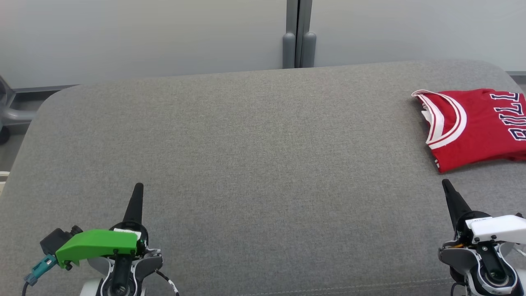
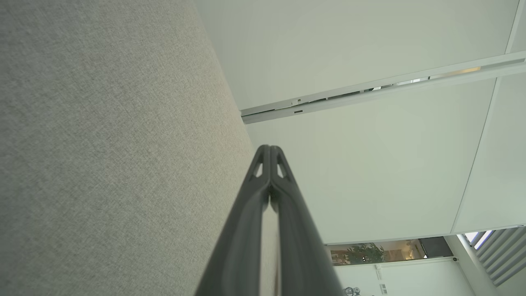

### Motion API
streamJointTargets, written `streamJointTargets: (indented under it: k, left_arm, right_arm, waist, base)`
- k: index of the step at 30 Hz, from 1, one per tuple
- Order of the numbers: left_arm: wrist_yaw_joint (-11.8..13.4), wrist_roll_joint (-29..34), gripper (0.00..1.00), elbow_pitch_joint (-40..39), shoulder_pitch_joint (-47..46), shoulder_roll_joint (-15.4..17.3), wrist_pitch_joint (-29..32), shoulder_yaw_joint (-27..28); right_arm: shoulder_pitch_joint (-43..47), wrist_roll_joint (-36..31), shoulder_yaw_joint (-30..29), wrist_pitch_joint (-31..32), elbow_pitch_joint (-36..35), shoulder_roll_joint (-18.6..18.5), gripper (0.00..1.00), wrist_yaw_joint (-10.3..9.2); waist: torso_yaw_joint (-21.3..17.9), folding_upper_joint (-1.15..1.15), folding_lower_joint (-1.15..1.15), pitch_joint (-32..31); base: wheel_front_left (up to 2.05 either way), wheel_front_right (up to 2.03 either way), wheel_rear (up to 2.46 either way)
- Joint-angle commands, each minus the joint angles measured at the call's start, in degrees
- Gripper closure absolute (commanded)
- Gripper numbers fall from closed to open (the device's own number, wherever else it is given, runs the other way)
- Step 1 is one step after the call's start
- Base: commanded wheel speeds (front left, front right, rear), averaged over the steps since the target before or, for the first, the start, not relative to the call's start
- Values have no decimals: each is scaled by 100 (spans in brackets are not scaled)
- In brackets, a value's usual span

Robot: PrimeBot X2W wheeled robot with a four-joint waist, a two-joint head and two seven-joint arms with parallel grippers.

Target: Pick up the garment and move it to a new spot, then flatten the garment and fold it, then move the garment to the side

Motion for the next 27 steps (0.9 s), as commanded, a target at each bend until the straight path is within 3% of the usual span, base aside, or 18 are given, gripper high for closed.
streamJointTargets:
  k: [1, 27]
  left_arm:
    - [-66, -63, 100, -8, -129, -27, 20, 53]
    - [-360, -734, 100, 147, -268, -299, 191, 332]
  right_arm:
    - [-95, 130, -38, 32, -3, -32, 100, 3]
    - [-149, 1189, -294, 235, 146, -35, 100, 2]
  waist:
    - [-2, 0, 0, 1]
    - [-43, 0, 0, 25]
  base:
    - [0, 0, 0]
    - [0, 0, 0]
